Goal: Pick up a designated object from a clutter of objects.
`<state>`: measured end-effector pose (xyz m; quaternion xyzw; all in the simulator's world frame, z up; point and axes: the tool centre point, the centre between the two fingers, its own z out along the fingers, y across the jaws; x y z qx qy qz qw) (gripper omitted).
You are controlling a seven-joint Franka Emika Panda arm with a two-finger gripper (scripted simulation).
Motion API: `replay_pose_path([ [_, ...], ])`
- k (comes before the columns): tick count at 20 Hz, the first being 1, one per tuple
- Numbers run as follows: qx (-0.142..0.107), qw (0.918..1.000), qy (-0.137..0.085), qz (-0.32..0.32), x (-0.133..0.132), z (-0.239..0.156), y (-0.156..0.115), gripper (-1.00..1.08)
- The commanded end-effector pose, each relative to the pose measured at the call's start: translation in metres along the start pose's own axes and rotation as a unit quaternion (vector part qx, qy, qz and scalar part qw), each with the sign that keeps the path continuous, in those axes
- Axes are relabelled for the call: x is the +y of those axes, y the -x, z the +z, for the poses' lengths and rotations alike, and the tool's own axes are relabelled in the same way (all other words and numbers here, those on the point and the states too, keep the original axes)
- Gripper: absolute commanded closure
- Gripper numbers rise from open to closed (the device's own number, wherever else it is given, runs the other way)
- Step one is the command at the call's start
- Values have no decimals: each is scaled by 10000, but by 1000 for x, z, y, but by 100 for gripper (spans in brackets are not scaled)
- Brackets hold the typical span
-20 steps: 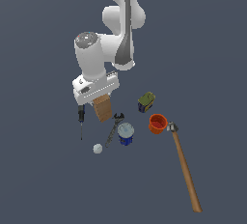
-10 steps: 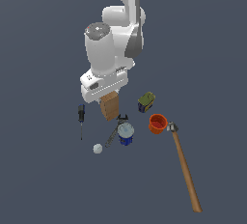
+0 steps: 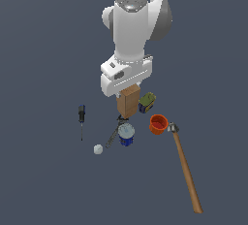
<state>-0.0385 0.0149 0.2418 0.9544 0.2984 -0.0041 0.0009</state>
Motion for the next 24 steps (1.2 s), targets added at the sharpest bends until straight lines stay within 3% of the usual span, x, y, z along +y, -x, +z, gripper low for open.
replay_pose_path([
  [1, 34, 10000, 22, 0, -16, -24, -21, 108],
  [12, 39, 10000, 12, -1, -80, -103, -101, 108],
  [24, 43, 10000, 3, 1, -126, -163, -164, 108],
])
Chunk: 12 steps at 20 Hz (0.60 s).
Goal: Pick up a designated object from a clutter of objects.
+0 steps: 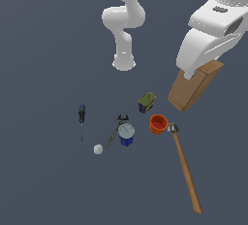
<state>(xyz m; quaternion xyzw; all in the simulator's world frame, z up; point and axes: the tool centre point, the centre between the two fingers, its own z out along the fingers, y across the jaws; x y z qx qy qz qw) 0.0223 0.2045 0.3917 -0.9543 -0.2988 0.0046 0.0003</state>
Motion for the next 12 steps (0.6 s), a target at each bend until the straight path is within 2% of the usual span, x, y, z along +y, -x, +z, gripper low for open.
replay_pose_path([
  [1, 44, 10000, 15, 5, -7, -15, -11, 108],
  [12, 44, 10000, 15, 5, -24, -38, -37, 108],
])
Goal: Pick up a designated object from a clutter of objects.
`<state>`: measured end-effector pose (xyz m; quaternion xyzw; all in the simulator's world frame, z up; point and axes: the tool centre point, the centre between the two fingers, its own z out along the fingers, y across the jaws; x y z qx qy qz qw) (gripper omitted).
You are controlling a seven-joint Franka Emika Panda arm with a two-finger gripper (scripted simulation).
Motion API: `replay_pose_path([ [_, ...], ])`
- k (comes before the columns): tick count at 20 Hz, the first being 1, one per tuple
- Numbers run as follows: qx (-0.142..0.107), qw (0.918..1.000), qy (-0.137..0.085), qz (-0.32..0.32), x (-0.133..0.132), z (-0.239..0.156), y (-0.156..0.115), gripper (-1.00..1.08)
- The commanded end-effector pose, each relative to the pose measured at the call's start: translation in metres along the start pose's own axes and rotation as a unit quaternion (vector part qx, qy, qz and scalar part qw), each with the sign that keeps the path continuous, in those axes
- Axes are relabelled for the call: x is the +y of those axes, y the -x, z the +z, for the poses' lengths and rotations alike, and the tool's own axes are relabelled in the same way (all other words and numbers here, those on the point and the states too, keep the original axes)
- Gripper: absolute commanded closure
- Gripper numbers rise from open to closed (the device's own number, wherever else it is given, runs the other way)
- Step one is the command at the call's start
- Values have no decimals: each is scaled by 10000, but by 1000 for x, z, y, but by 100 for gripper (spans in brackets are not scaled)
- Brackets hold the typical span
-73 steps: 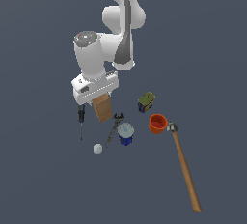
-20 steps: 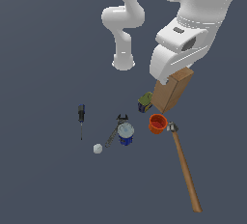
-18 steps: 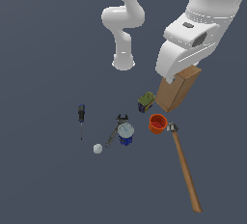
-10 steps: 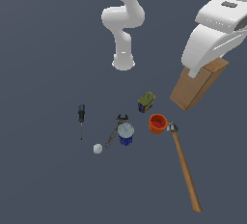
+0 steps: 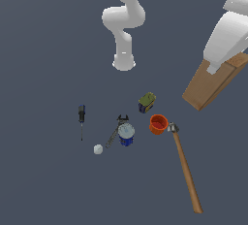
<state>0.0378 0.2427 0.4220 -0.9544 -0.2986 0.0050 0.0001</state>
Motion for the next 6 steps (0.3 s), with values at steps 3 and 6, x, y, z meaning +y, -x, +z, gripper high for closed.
replay_pose_path([
  [3, 48, 10000, 15, 1, -3, -9, -5, 108],
  [6, 48, 10000, 15, 1, -3, -10, -6, 108],
])
